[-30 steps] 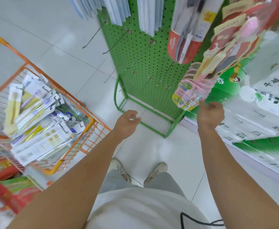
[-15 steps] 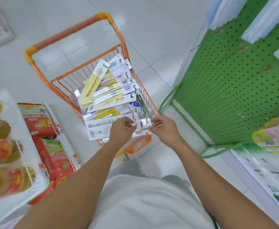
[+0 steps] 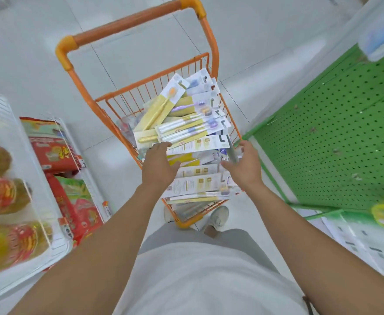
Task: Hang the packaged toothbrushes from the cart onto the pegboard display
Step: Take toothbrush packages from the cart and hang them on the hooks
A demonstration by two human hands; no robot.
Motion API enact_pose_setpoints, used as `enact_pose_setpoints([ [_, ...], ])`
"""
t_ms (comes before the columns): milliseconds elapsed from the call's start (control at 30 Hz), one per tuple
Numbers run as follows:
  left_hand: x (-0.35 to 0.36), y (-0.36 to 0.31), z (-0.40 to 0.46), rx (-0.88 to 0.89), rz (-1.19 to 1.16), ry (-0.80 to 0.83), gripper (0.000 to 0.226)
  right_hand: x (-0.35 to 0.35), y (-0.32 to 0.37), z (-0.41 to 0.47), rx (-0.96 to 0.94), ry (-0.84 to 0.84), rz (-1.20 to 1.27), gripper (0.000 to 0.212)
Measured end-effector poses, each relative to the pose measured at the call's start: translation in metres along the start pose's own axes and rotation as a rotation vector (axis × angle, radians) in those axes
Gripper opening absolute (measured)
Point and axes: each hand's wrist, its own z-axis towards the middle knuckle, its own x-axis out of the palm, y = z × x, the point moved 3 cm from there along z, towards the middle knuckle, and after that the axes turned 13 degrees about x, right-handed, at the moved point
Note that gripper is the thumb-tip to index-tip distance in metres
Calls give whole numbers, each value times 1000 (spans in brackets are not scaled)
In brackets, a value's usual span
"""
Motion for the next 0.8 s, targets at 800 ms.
enact_pose_setpoints([
  [800, 58, -10, -28, 238, 263, 359, 74, 7, 7, 11, 124, 422, 200, 18],
])
